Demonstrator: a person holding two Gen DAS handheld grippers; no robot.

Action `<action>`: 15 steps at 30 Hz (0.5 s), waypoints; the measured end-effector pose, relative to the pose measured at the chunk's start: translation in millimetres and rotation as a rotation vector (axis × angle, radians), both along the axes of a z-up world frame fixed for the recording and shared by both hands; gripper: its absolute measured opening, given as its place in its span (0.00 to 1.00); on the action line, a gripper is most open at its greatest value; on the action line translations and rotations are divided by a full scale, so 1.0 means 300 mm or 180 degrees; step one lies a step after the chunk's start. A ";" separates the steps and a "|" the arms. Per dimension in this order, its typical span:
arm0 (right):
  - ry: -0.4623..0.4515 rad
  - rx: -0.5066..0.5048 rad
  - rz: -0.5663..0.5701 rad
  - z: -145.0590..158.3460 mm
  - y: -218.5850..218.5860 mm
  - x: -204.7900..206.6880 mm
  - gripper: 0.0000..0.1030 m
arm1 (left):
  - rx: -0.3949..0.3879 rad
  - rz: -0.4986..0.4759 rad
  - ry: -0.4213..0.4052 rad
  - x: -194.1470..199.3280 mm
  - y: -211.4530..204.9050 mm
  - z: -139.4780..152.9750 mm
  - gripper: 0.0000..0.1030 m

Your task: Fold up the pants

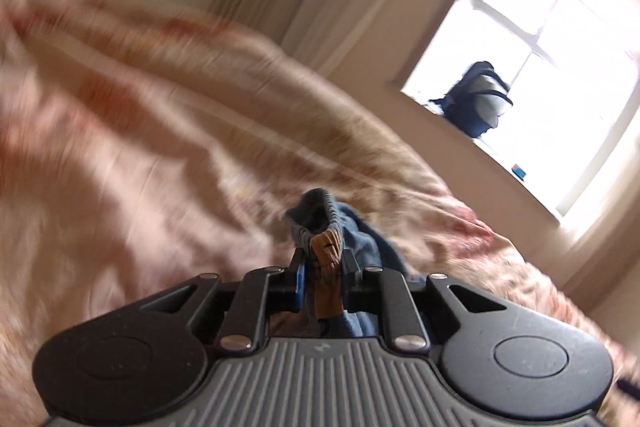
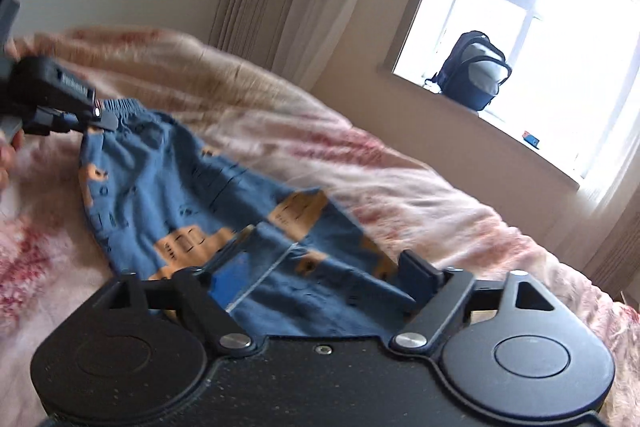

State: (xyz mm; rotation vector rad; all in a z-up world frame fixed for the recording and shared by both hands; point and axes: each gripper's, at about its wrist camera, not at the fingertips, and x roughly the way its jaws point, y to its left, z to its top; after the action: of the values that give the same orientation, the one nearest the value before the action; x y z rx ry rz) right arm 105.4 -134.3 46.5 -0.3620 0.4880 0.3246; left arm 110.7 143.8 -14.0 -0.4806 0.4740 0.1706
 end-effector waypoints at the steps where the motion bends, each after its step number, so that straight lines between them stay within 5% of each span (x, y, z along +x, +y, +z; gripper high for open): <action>1: -0.0015 0.0057 -0.0016 0.001 -0.025 -0.006 0.85 | 0.0219 -0.0066 -0.0039 -0.009 -0.038 0.024 0.18; 7: 0.0051 0.0347 -0.0100 -0.018 -0.119 -0.015 0.94 | 0.1130 -0.0497 -0.0237 -0.038 -0.286 0.170 0.18; 15: -0.0114 0.0561 -0.0389 0.029 -0.271 0.007 0.99 | 0.1559 -0.0888 -0.0194 -0.036 -0.545 0.265 0.18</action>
State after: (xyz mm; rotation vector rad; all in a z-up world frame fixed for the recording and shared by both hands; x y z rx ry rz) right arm 107.5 -215.6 55.4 -0.1658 0.4406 0.2399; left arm 99.8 -19.8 65.4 0.0614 0.4170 -0.0002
